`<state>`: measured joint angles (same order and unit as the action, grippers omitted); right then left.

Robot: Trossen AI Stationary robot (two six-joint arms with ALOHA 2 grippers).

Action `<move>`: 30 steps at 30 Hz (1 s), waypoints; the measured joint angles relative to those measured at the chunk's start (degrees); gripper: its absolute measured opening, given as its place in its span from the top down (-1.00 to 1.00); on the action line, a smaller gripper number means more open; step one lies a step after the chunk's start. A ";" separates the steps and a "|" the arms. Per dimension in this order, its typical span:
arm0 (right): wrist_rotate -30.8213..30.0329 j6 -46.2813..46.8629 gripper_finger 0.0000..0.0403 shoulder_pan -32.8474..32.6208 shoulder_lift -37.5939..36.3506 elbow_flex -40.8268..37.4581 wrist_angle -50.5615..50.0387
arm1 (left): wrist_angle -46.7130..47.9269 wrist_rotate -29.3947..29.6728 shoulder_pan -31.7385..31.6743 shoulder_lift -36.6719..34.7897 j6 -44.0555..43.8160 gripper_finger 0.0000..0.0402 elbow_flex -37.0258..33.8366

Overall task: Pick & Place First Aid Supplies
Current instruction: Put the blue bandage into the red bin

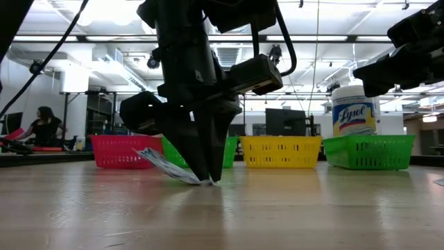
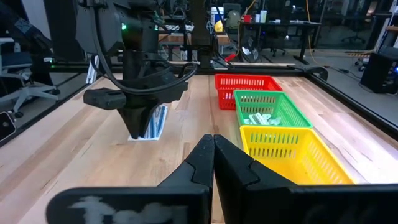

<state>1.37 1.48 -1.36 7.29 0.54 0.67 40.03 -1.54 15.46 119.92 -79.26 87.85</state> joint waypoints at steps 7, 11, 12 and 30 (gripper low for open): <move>0.01 -0.11 0.96 -0.01 0.00 -0.01 0.00 | -0.07 0.06 0.00 0.02 0.02 0.72 0.00; 0.00 -0.11 0.96 0.01 0.00 0.00 0.00 | 0.05 0.13 0.00 0.02 0.81 0.79 0.61; 0.01 -0.05 0.96 0.00 -0.01 -0.01 0.00 | 0.06 0.13 0.00 0.05 1.12 0.81 0.88; 0.01 -0.01 0.96 0.01 0.00 -0.01 0.00 | 0.34 0.13 0.00 0.11 4.82 1.00 2.62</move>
<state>1.38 1.46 -1.35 7.29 0.54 0.67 40.37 -1.41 15.46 120.03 -74.44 90.48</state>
